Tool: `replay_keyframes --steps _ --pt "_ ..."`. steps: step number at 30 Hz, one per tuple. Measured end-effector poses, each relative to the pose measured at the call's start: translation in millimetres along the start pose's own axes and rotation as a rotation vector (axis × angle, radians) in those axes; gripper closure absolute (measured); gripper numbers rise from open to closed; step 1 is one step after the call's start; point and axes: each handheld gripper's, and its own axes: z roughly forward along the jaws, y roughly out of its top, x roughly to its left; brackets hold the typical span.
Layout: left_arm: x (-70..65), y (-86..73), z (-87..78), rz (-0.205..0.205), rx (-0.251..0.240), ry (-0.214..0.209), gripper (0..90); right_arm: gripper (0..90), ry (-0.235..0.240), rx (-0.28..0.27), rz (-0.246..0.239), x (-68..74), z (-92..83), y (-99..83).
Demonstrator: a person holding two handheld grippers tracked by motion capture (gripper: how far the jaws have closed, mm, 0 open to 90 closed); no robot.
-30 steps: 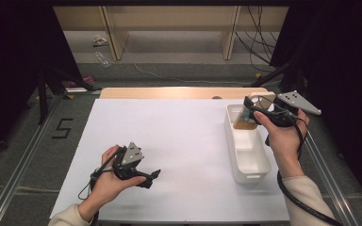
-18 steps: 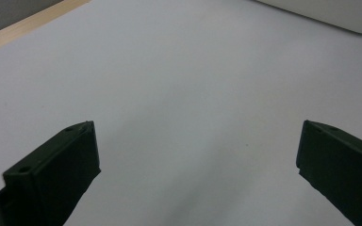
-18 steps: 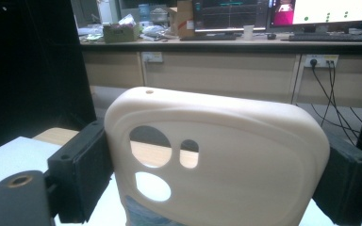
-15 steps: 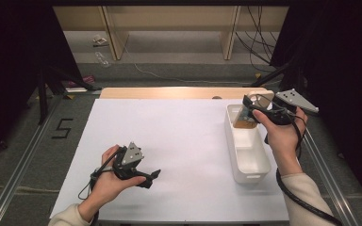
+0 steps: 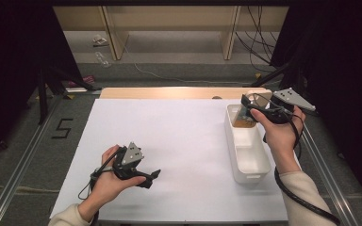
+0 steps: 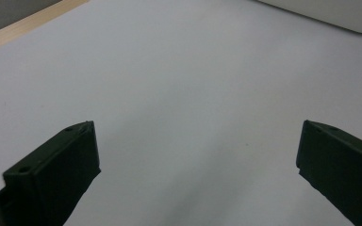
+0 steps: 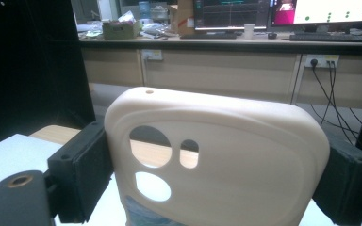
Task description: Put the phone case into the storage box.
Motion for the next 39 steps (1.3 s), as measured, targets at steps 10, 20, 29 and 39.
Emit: replay_keyframes --steps 10,20,29,39 --pt "0.3 -0.2 0.1 0.001 0.002 -0.001 0.0 13.3 0.000 0.000 -0.002 -0.5 2.4 0.3" --pt "0.3 -0.1 0.0 0.000 0.001 0.000 0.0 13.3 0.001 0.005 -0.007 0.3 5.6 0.1" --pt "0.5 -0.3 0.1 0.000 0.002 0.000 0.0 13.4 -0.001 0.007 -0.010 -0.3 8.2 -0.1" --pt "0.1 -0.1 0.0 0.001 0.001 0.000 0.0 13.3 0.000 0.011 -0.012 0.1 10.3 -0.7"
